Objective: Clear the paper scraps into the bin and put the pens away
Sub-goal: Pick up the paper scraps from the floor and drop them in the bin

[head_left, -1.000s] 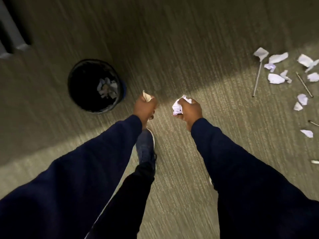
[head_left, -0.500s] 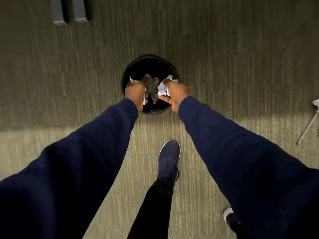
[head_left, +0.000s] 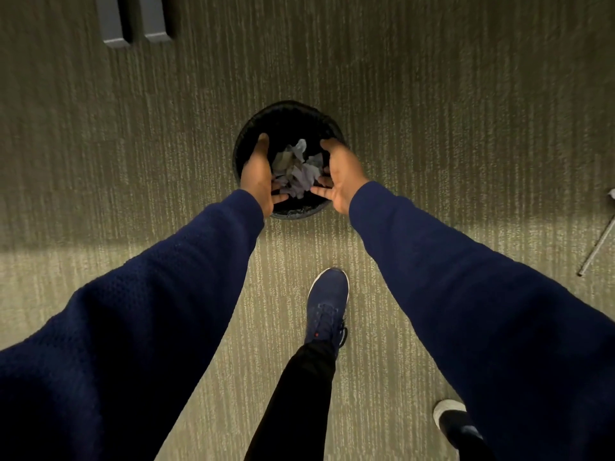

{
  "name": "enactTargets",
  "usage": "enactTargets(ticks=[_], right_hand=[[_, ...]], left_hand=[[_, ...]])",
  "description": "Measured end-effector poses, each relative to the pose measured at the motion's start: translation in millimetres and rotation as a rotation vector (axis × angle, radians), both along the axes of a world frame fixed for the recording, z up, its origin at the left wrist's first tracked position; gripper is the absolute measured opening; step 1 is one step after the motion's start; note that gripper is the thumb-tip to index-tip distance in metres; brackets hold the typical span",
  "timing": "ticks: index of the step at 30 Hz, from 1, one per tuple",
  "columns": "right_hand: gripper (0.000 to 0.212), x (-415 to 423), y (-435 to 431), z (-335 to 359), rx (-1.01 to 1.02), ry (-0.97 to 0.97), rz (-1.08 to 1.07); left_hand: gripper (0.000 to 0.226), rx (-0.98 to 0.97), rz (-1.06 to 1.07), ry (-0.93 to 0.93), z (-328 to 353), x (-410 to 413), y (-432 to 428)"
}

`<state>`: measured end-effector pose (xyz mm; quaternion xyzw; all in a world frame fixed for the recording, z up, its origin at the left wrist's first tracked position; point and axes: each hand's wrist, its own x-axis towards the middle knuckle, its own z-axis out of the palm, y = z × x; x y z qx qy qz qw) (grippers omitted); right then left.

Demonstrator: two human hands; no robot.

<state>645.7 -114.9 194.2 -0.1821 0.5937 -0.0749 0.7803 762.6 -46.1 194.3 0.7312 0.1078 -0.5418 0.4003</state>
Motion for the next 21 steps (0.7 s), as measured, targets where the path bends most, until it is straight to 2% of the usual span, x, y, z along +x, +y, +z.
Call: enactTargets(ticks=[3,6,10,13,17,21], right_hand=[[0.021,-24,0,8,-0.004,-0.015,-0.019],[0.018,-57,0,20,-0.008,-0.021,-0.082],[0.046,-120,2,39,0.001,-0.003,-0.176],[0.046,-181,5,56,0.001,0.029,-0.232],[0.052,-277,19,75,-0.096,0.156,-0.258],[0.059,-383,41,89,-0.217,0.316,-0.231]], left_hand=[[0.05,0.01,-0.022,-0.022,9,-18,-3],[0.064,0.02,-0.075,-0.035,22,-45,-10],[0.069,0.011,-0.155,-0.056,43,-101,-25],[0.07,0.007,-0.238,-0.078,62,-159,-38],[0.063,0.01,-0.399,-0.097,81,-250,-49],[0.067,-0.017,-0.645,-0.13,95,-355,-45]])
